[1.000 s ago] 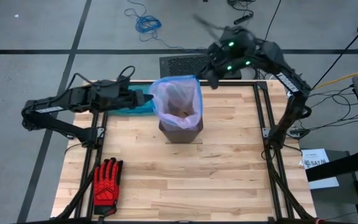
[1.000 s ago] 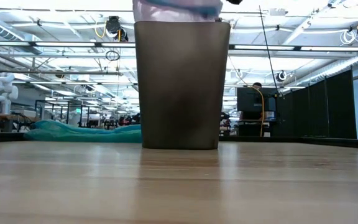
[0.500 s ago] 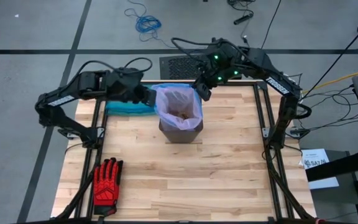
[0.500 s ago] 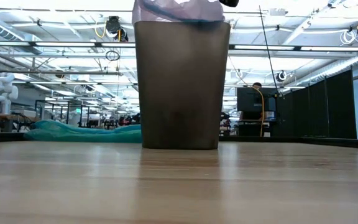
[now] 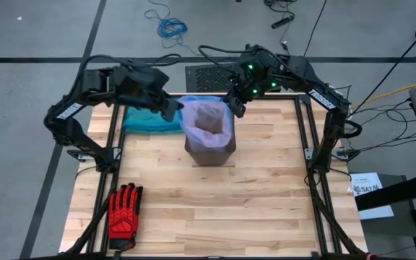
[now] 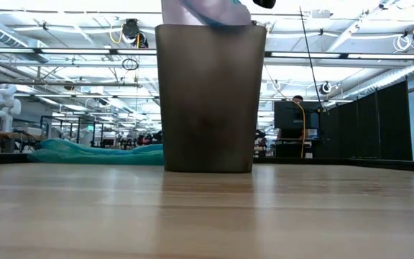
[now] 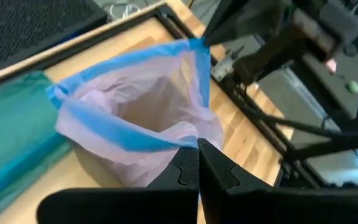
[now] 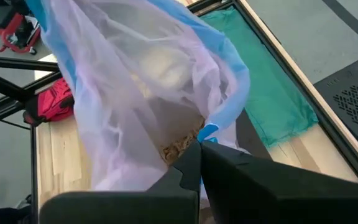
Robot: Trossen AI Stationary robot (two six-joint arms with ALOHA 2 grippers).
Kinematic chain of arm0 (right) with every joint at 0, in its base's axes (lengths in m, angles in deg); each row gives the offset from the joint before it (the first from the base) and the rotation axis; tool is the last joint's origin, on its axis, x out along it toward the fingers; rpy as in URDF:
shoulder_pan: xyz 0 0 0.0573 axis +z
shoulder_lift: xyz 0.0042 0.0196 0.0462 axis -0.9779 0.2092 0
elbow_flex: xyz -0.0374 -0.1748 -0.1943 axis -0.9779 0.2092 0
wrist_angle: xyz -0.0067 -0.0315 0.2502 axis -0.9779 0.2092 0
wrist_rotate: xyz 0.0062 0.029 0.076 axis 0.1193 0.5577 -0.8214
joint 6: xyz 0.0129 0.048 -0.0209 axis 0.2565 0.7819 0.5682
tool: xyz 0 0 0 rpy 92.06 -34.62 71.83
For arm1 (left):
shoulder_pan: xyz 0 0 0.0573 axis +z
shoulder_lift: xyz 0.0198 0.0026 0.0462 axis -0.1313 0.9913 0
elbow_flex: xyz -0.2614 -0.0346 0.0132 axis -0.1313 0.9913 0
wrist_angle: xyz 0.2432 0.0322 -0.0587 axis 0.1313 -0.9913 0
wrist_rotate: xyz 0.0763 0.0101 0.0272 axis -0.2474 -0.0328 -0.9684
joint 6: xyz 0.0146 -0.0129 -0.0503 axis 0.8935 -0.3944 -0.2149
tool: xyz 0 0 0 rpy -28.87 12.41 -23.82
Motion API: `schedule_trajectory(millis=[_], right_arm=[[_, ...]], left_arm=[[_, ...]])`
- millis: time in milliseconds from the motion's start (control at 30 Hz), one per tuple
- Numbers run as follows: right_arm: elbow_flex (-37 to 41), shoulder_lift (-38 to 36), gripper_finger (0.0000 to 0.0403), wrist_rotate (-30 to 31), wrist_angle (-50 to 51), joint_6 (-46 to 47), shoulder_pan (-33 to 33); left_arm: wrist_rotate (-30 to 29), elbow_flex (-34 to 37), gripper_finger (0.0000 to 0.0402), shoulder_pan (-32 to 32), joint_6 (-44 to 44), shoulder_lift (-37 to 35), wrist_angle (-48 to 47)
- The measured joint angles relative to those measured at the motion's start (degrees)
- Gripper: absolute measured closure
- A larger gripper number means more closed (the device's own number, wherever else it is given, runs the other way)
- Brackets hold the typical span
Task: Place trash/remove bag and relplace
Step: Close the pink trash bag
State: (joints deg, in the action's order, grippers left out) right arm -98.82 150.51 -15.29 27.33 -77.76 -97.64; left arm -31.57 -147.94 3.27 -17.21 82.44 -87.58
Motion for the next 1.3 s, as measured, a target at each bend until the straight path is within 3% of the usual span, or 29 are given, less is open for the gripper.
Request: schedule_trajectory(millis=[233, 400, 633, 767, 933, 1067, 1300], right_arm=[[0.00, 2.44, 0.0403, -0.41, 0.54, -0.50, -0.62], [0.09, 4.03, 0.0403, -0.82, 0.26, -4.05, 0.41], [0.09, 1.96, 0.0393, -2.59, -8.71, -6.02, 0.12], [0.02, 1.18, 0.0350, -6.76, -13.15, -9.15, 0.74], [0.02, 1.16, 0.0269, -11.63, -15.65, -11.54, 1.19], [0.15, 2.22, 0.0214, -12.59, -17.10, -13.46, 2.74], [0.47, 8.17, 0.0192, -12.60, -19.58, -13.64, 5.41]], left_arm=[[5.23, -3.05, 0.0402, 0.10, 0.50, 0.71, -1.31], [5.46, -3.11, 0.0402, 0.10, 0.56, 0.87, -3.11], [5.15, -3.11, 0.0402, 0.08, 1.71, 0.85, -3.93], [5.01, -3.11, 0.0402, 0.10, 2.00, 0.85, -4.09], [4.91, -3.09, 0.0402, 0.10, 1.93, 0.85, -4.21], [4.44, -3.08, 0.0402, 0.15, 1.91, 0.85, -4.21], [4.01, -3.07, 0.0402, 1.16, 1.98, 0.85, -4.03]])
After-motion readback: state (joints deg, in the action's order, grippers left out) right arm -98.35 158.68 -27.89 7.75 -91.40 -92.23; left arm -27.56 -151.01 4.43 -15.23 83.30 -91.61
